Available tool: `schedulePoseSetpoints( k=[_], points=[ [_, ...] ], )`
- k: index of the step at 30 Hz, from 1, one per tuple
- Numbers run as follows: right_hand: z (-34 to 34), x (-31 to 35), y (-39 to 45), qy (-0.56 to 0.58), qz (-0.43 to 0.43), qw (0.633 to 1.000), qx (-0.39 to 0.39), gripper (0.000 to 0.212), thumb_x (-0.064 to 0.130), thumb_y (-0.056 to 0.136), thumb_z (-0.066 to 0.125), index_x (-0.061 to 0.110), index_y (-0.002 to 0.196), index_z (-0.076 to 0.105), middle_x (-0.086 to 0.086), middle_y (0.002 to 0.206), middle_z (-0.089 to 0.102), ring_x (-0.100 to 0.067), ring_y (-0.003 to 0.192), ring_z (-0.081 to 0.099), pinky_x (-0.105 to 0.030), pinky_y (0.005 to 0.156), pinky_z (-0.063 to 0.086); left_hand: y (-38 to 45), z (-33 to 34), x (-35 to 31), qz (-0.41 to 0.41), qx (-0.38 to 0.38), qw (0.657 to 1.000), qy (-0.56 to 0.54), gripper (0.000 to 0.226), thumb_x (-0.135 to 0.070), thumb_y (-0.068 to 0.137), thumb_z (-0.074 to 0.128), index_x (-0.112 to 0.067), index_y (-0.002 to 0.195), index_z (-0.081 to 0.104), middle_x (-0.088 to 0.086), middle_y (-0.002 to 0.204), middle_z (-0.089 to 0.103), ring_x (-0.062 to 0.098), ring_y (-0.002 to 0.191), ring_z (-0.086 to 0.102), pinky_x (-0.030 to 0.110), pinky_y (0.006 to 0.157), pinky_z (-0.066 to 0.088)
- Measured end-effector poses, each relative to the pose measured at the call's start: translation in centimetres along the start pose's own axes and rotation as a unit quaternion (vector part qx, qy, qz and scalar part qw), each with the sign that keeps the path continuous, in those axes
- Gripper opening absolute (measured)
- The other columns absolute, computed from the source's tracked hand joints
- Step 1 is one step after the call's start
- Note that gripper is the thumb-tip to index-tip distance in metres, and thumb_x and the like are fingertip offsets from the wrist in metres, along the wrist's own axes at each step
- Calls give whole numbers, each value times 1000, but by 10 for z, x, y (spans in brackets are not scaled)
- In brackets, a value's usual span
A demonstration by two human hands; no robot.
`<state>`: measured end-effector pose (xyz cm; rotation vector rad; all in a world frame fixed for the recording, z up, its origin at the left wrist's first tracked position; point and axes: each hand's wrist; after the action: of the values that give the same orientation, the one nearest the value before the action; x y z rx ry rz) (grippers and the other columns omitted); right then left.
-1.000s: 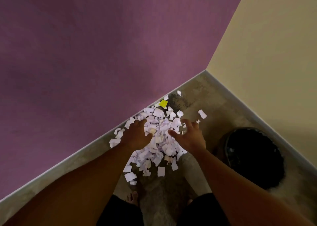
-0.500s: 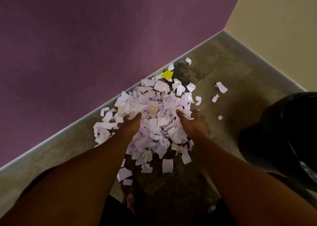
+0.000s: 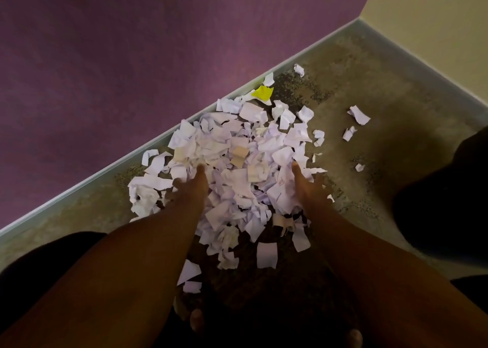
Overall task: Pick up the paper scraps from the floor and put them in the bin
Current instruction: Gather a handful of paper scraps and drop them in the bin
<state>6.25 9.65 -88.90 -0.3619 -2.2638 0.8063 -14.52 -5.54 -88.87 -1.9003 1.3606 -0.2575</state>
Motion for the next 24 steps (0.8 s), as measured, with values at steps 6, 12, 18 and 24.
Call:
schedulePoseSetpoints(
  k=[6, 12, 18, 24],
  points=[
    [18, 6, -8, -34, -37, 999, -3, 96, 90, 72, 39, 31, 148, 32, -11, 158, 22, -37, 146, 20, -52, 117, 16, -10, 25, -6, 88, 37, 995, 1, 90, -86, 75, 29, -32, 147, 29, 11, 158, 23, 35, 145, 18, 57, 117, 14],
    [39, 12, -8, -51, -76, 996, 14, 103, 99, 59, 31, 39, 142, 37, -7, 157, 28, -33, 144, 26, -54, 117, 23, -23, 37, -5, 133, 31, 990, -30, 71, -75, 85, 37, -33, 142, 39, 14, 151, 25, 34, 139, 23, 54, 114, 23],
    [63, 16, -14, -37, -138, 988, 56, 89, 91, 70, 38, 38, 142, 37, -10, 158, 25, -34, 146, 17, -55, 118, 18, -34, 61, -12, 134, 3, 985, -112, 65, -70, 88, 41, -33, 142, 42, 13, 152, 31, 31, 140, 28, 48, 112, 23],
    [87, 15, -22, -11, -190, 978, 88, 76, 87, 74, 39, 42, 135, 43, -9, 149, 40, -32, 140, 35, -52, 114, 30, -37, 86, -5, 220, 18, 959, -175, 47, -55, 96, 44, -32, 136, 54, 7, 147, 43, 28, 134, 40, 39, 109, 32]
  ],
)
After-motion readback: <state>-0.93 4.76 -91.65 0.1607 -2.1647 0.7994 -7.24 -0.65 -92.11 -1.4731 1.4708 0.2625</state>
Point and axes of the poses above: each hand's wrist, its own y-axis towards the middle knuckle, its own z-axis out of the palm, x = y × z
